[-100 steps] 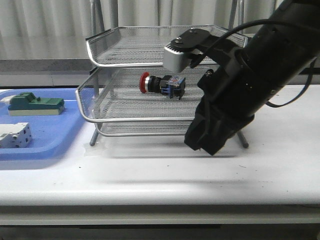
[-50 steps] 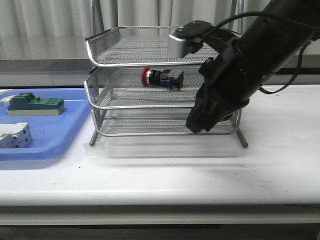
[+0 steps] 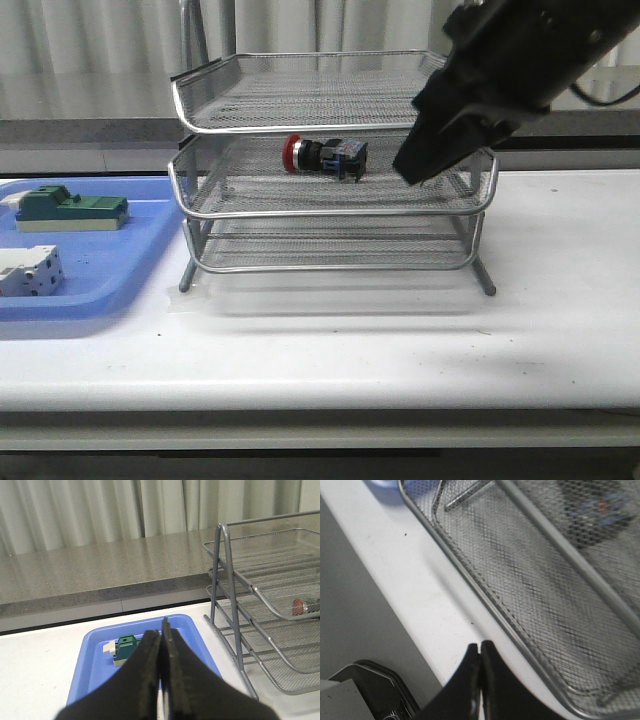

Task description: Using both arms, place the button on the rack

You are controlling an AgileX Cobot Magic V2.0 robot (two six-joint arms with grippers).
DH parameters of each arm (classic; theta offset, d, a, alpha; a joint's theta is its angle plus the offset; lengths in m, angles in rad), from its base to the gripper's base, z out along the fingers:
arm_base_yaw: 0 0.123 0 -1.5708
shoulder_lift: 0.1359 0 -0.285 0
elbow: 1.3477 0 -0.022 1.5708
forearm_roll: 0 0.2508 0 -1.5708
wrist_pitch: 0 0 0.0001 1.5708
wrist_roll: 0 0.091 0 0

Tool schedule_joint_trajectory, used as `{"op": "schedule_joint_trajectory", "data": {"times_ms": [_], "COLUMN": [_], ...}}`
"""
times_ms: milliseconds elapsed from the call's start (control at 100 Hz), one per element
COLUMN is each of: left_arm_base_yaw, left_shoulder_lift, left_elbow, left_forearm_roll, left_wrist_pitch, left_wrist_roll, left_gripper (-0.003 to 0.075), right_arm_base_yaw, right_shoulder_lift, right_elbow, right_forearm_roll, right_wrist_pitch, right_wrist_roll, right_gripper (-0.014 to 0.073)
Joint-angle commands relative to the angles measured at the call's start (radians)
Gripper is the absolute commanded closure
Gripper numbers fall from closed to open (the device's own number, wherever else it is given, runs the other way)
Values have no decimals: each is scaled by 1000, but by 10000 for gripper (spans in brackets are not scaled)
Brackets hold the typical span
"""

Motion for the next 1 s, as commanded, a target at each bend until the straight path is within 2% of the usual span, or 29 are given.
{"op": "schedule_joint_trajectory", "data": {"times_ms": [0,190,500,990], "left_arm_base_yaw": [3,3,3,3], "left_shoulder_lift": [8,8,8,8], "left_elbow": [-30,-30,-30,-30], "left_forearm_roll": [-9,-9,-9,-9], "left_wrist_pitch": [-71,-71,-71,-71], "left_wrist_roll": [-12,-12,-12,-12], "left_gripper": [740,740,740,740], "right_arm_base_yaw": [-39,-153,-300,-334], "right_shoulder_lift": [-100,-265,-576,-1018], "right_elbow": [-16,34,188,418], "right_forearm_roll": [-15,-73,-75,-80], "right_wrist_pitch": [6,38,82,85], "right_wrist_roll": [72,174,219,307], "right_gripper": [654,654,654,654]}}
